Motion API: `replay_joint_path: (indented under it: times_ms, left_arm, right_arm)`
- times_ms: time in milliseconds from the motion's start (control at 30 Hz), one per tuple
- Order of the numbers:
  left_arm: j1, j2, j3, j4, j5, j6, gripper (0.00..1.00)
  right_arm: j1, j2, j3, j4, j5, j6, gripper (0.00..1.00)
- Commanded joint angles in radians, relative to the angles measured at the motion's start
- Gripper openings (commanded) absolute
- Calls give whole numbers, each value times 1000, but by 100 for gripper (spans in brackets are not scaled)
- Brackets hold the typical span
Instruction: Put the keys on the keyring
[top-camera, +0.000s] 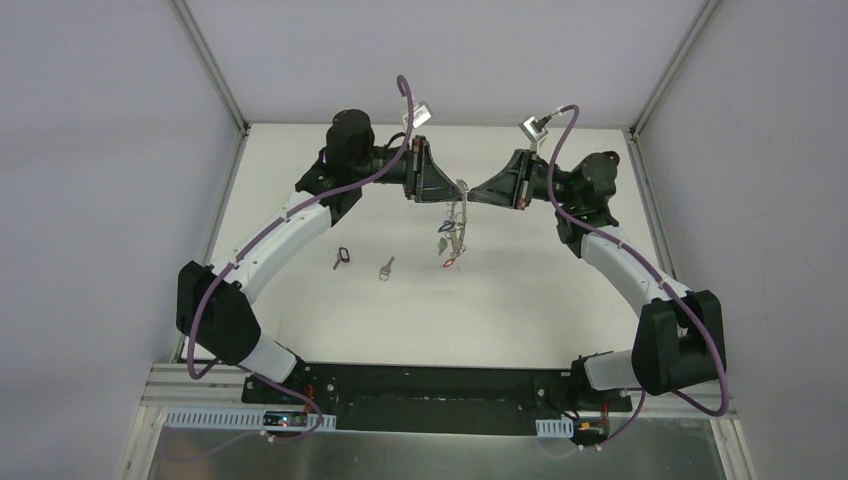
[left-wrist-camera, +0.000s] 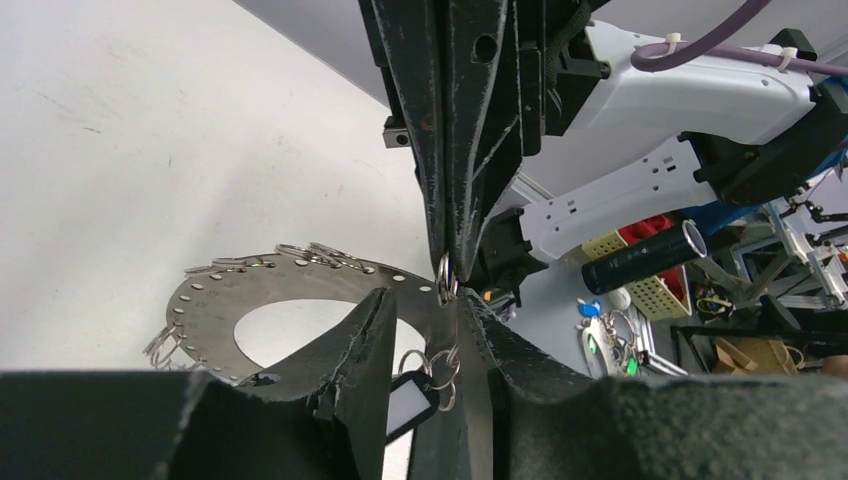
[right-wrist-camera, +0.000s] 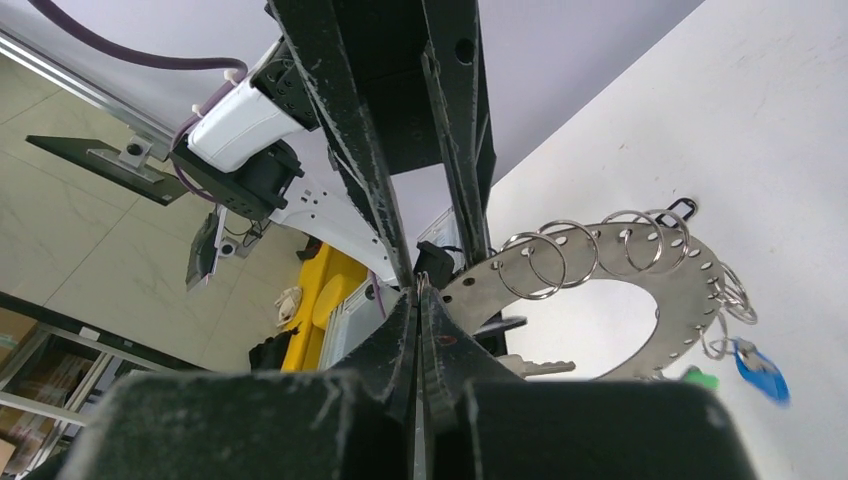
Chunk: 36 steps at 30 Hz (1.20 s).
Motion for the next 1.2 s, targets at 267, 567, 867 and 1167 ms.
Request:
replay_joint_path:
  times_ms: [267, 567, 867, 1167]
  left_arm:
    - [-36, 34, 13, 66, 22, -36, 17]
    - [-36, 42, 20, 85, 38, -62, 0]
    - [-41, 46, 147, -369, 18, 230, 0]
    - [-94, 55, 315, -883, -113, 641, 0]
  right_arm:
    - [-12, -4, -13, 112, 23, 33, 0]
    - [-12, -13, -37, 41, 23, -63, 0]
    - [-10, -25, 18, -241, -56, -371, 19]
    - [39, -40, 188, -826, -91, -903, 44]
